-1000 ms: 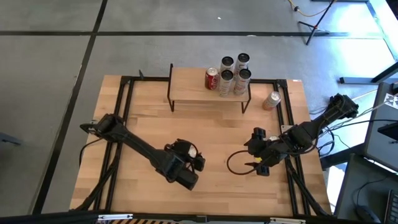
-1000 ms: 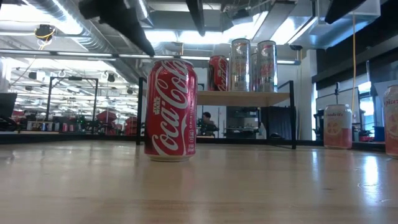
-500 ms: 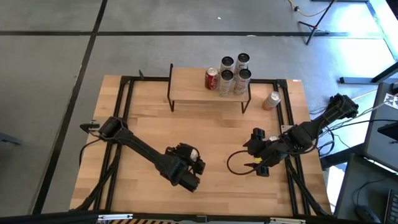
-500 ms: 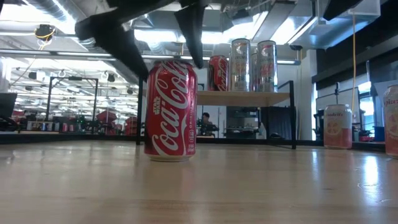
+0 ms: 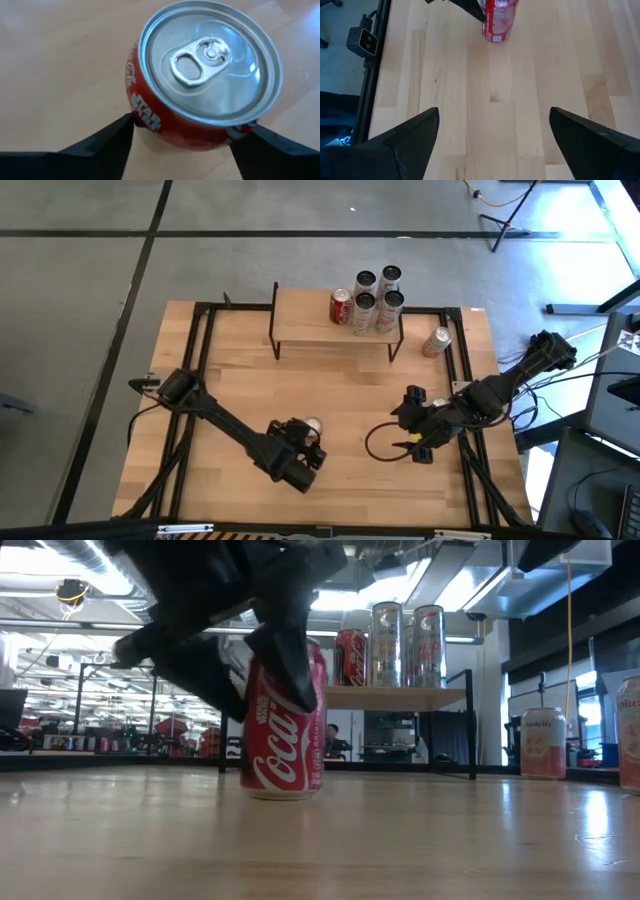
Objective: Place canned beverage on shelf
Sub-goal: Put the red-white soda can on the shelf aligned with the other red-white soda can
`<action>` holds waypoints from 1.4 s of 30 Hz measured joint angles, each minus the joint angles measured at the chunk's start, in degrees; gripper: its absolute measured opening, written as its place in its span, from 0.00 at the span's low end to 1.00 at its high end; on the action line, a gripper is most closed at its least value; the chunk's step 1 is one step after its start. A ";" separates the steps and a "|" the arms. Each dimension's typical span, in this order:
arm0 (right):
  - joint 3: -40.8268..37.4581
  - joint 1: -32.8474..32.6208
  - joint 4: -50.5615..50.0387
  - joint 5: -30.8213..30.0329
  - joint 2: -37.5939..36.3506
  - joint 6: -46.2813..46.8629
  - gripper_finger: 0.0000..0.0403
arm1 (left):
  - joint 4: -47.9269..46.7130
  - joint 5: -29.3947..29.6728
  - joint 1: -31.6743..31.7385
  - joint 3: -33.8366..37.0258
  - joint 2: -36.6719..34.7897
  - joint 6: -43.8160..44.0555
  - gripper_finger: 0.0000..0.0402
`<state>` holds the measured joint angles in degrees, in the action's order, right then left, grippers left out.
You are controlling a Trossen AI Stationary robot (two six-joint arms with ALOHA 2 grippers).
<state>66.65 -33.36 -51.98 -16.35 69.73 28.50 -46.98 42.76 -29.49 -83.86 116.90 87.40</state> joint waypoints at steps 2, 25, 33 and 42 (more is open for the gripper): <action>0.00 0.00 0.01 -0.30 -0.85 -0.10 0.91 | -0.04 -0.89 0.93 -0.62 -0.61 -4.51 0.63; 0.11 7.28 -0.64 -12.60 -22.36 -1.98 0.91 | -5.30 -20.39 21.99 -14.46 -14.15 -48.59 0.48; 0.02 7.26 -2.69 -12.55 -20.34 -2.29 0.91 | -14.13 -37.60 24.75 -9.89 -14.21 -48.44 0.52; 0.00 7.15 -3.40 -10.36 -17.60 -1.98 0.91 | -11.25 -41.24 29.20 0.88 -14.16 -52.38 0.64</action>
<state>66.65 -26.22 -55.38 -26.72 52.13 26.52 -58.23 1.52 -0.28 -82.98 102.74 35.02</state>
